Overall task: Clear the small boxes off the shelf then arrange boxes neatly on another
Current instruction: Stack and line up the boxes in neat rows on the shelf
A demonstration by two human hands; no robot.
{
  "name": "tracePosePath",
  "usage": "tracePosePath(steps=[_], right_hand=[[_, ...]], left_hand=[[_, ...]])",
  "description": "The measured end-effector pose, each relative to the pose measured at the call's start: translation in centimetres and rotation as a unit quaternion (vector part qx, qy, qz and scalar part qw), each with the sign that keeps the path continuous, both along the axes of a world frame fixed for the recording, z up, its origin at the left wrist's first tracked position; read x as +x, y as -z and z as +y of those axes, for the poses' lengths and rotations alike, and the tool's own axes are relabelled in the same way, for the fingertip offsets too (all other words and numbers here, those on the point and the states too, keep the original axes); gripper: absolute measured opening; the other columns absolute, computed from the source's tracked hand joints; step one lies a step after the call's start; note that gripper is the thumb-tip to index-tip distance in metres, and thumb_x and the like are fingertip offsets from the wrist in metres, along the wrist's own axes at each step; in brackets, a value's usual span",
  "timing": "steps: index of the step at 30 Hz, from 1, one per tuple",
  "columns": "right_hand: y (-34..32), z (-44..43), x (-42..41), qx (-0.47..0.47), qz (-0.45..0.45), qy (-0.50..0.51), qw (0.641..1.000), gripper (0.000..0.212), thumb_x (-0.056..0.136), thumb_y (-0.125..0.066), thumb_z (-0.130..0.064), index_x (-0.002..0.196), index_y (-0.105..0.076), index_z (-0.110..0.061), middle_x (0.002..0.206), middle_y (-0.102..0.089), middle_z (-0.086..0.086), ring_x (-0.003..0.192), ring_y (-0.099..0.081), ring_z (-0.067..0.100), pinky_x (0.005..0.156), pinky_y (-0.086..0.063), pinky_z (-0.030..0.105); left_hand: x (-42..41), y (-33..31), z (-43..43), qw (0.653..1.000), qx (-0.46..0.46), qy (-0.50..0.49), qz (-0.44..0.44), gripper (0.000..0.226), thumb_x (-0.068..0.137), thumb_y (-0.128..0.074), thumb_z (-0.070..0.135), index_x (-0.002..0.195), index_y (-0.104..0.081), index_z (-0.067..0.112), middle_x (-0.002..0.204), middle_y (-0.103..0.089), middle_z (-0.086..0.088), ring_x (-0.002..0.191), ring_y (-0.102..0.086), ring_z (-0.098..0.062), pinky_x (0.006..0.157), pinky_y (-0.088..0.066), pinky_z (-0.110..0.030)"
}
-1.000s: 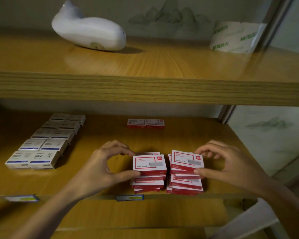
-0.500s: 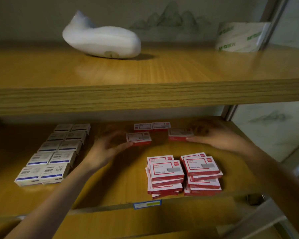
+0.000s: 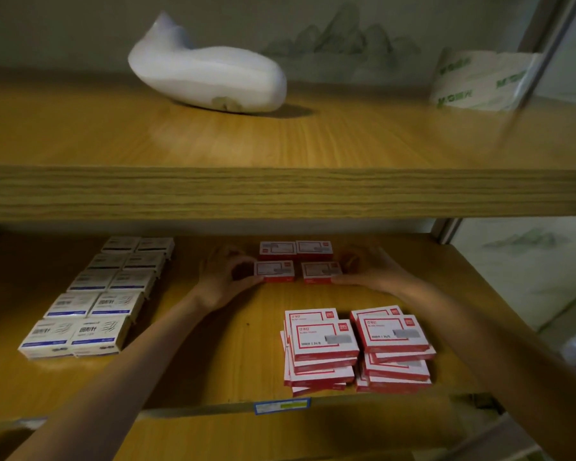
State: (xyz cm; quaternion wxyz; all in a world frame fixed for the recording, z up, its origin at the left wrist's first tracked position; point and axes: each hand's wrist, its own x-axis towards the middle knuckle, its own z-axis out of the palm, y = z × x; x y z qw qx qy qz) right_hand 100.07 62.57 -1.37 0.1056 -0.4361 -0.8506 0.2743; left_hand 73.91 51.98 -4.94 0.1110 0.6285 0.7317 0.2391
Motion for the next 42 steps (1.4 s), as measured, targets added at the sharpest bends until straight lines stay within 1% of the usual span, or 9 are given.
tracePosePath(steps=[7, 17, 22, 24, 27, 29, 32, 36, 42], right_hand=[[0.5, 0.9, -0.7, 0.009, 0.026, 0.019, 0.999, 0.043, 0.071, -0.073, -0.035, 0.107, -0.059, -0.014, 0.098, -0.064, -0.001, 0.089, -0.059, 0.013, 0.081, -0.05, 0.031], [1.8, 2.0, -1.0, 0.047, 0.028, 0.037, 0.998, 0.041, 0.068, -0.074, -0.038, 0.103, -0.061, -0.021, 0.096, -0.067, -0.004, 0.077, -0.057, 0.002, 0.068, -0.043, 0.016], [0.8, 1.4, -0.8, 0.041, 0.016, 0.042, 0.998, 0.047, 0.07, -0.072, -0.039, 0.111, -0.056, -0.021, 0.104, -0.062, -0.004, 0.097, -0.057, 0.014, 0.085, -0.047, 0.033], [-1.0, 0.7, 0.0, 0.048, 0.029, 0.036, 0.998, 0.04, 0.074, -0.069, -0.037, 0.109, -0.057, -0.022, 0.104, -0.06, -0.006, 0.091, -0.055, 0.01, 0.078, -0.047, 0.027], [-4.0, -1.1, 2.4, 0.075, 0.067, 0.003, 0.995, 0.011, 0.082, -0.062, -0.029, 0.087, -0.056, -0.037, 0.09, -0.055, -0.018, 0.083, -0.054, 0.002, 0.065, -0.04, 0.011], [-5.6, -2.9, 4.4, 0.07, 0.066, -0.002, 0.995, 0.008, 0.081, -0.059, -0.041, 0.078, -0.054, -0.046, 0.082, -0.052, -0.026, 0.076, -0.053, -0.007, 0.058, -0.037, 0.007], [-7.3, -5.6, 7.1, 0.017, 0.037, -0.059, 0.997, 0.023, 0.07, -0.049, -0.065, 0.086, -0.058, -0.051, 0.09, -0.058, -0.032, 0.086, -0.053, -0.011, 0.066, -0.037, 0.01], [-7.3, -7.9, 9.5, 0.032, 0.012, -0.146, 0.989, 0.039, 0.064, -0.057, -0.061, 0.098, -0.058, -0.043, 0.097, -0.059, -0.026, 0.095, -0.053, -0.003, 0.075, -0.043, 0.012], [-5.3, -8.6, 11.1, 0.071, -0.034, -0.108, 0.991, 0.047, 0.061, -0.062, -0.064, 0.102, -0.057, -0.042, 0.099, -0.057, -0.023, 0.092, -0.052, 0.002, 0.075, -0.047, 0.028]], left_hand=[[0.7, 0.2, 1.2, 1.0, 0.014, -0.015, -0.012, 0.039, 0.082, -0.06, 0.042, 0.117, -0.058, 0.025, 0.13, -0.042, -0.004, 0.125, -0.029, -0.022, 0.103, -0.017, -0.036], [1.5, -0.3, 1.3, 0.999, 0.014, -0.042, -0.018, 0.04, 0.084, -0.059, 0.04, 0.119, -0.058, 0.022, 0.131, -0.043, -0.003, 0.127, -0.028, -0.022, 0.104, -0.015, -0.036], [2.1, -1.3, 0.8, 0.998, -0.025, -0.054, -0.03, 0.047, 0.085, -0.056, 0.041, 0.127, -0.051, 0.02, 0.139, -0.039, -0.005, 0.132, -0.024, -0.025, 0.108, -0.015, -0.038], [2.5, -2.2, -0.4, 0.997, -0.008, -0.051, -0.052, 0.049, 0.084, -0.057, 0.042, 0.128, -0.049, 0.022, 0.14, -0.038, -0.004, 0.133, -0.024, -0.025, 0.11, -0.017, -0.04], [3.5, -4.3, -3.5, 0.978, 0.031, 0.032, -0.201, 0.029, 0.077, -0.061, 0.045, 0.105, -0.061, 0.038, 0.119, -0.054, 0.017, 0.118, -0.044, 0.001, 0.097, -0.036, -0.016], [4.6, -5.8, -5.8, 0.961, 0.021, 0.099, -0.256, 0.027, 0.07, -0.062, 0.053, 0.093, -0.066, 0.04, 0.102, -0.062, 0.026, 0.102, -0.051, 0.013, 0.08, -0.037, -0.001], [5.8, -7.0, -7.7, 0.968, 0.026, 0.177, -0.176, 0.037, 0.066, -0.067, 0.06, 0.092, -0.068, 0.033, 0.097, -0.063, 0.023, 0.1, -0.054, 0.004, 0.082, -0.041, -0.011], [6.8, -7.5, -9.5, 0.977, 0.015, 0.199, -0.077, 0.053, 0.054, -0.059, 0.075, 0.094, -0.063, 0.04, 0.1, -0.058, 0.026, 0.104, -0.047, 0.005, 0.093, -0.032, -0.029], [7.4, -6.9, -9.9, 0.984, 0.027, 0.173, -0.02, 0.061, 0.053, -0.051, 0.082, 0.102, -0.052, 0.046, 0.104, -0.05, 0.033, 0.102, -0.041, 0.012, 0.093, -0.026, -0.027]])
